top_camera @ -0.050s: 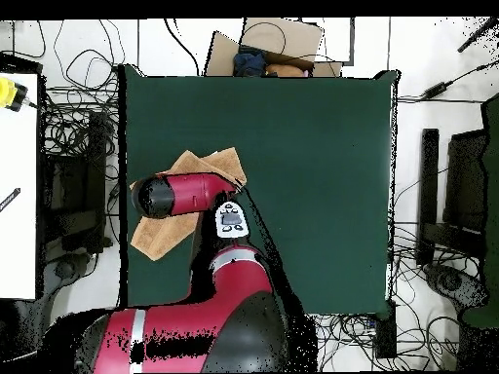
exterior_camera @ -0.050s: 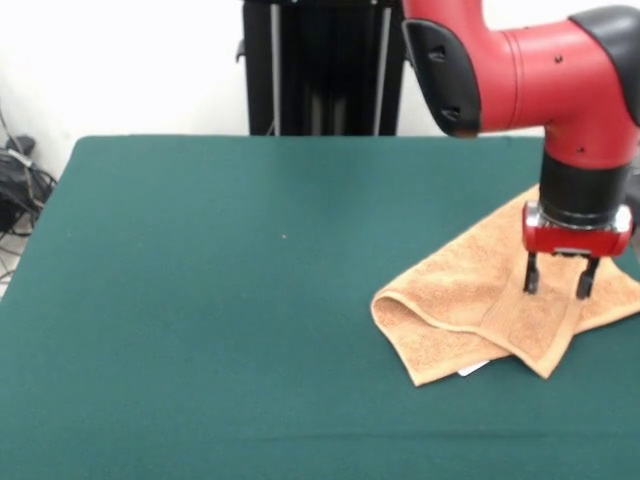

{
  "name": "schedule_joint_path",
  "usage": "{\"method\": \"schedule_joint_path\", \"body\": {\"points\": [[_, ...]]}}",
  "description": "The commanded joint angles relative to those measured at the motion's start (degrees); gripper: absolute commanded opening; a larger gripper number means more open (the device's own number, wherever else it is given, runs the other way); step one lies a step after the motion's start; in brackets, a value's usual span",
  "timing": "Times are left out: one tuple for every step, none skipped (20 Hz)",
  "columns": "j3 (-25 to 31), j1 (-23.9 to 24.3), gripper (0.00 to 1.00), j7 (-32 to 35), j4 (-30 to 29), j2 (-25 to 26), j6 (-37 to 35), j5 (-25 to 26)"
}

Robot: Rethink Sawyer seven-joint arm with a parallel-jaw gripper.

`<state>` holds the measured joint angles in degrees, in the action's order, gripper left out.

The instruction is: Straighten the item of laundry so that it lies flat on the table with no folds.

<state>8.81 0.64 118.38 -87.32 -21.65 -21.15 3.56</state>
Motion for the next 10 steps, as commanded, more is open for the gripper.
{"method": "schedule_joint_path", "body": {"points": [[2.84,3.59,1.0,1.93,-2.8,-1.5,3.75,2.73],[2.83,3.77,1.0,1.96,-3.08,-1.51,4.0,2.85],[2.8,3.75,1.0,2.04,-3.14,-1.42,4.26,2.94],[2.87,3.8,1.0,2.04,-3.22,-1.29,4.5,3.04],[2.86,3.75,1.0,2.03,-3.02,-1.19,4.29,2.98],[2.83,3.71,1.0,2.0,-2.99,-1.2,4.36,3.08],[2.77,3.74,1.0,1.96,-3.01,-1.21,4.31,3.15],[2.76,3.73,1.0,1.82,-2.9,-1.19,4.23,3.27],[2.74,3.73,1.0,1.67,-2.8,-1.18,4.15,3.39],[2.83,3.81,1.0,1.65,-2.81,-1.12,4.26,3.44]]}}
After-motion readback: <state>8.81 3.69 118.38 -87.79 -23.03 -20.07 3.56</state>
